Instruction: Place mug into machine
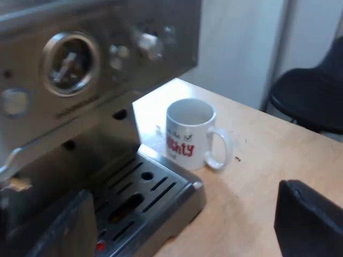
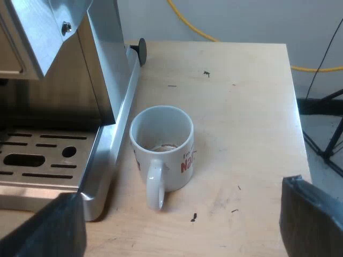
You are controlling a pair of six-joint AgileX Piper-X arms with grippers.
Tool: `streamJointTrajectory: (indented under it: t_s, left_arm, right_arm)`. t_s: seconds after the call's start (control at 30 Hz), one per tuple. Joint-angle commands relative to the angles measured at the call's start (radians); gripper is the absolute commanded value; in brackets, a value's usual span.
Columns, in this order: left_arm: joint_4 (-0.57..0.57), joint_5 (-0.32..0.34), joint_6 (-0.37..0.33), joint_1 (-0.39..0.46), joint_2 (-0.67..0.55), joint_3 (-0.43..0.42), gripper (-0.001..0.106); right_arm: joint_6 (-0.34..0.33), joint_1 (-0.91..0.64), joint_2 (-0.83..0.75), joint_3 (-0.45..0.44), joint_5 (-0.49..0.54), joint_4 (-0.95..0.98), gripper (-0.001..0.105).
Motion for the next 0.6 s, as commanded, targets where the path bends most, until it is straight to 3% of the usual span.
streamJointTrajectory:
  t_s: [0.03, 0.3, 0.47, 0.6]
  left_arm:
    - [-0.064, 0.003, -0.011, -0.027, 0.041, -0.008, 0.070]
    - [-0.080, 0.003, -0.011, -0.036, 0.125, -0.008, 0.070]
    - [-0.080, 0.003, -0.011, -0.036, 0.132, -0.008, 0.070]
    - [-0.080, 0.003, -0.011, -0.036, 0.132, -0.008, 0.070]
  right_arm:
    - [0.008, -0.003, 0.026, -0.001, -0.007, -0.021, 0.075]
    - [0.008, -0.003, 0.120, 0.040, -0.016, -0.044, 0.075]
    - [0.133, -0.003, 0.170, 0.137, -0.016, -0.132, 0.075]
    - [0.153, -0.003, 0.184, 0.217, -0.032, -0.219, 0.075]
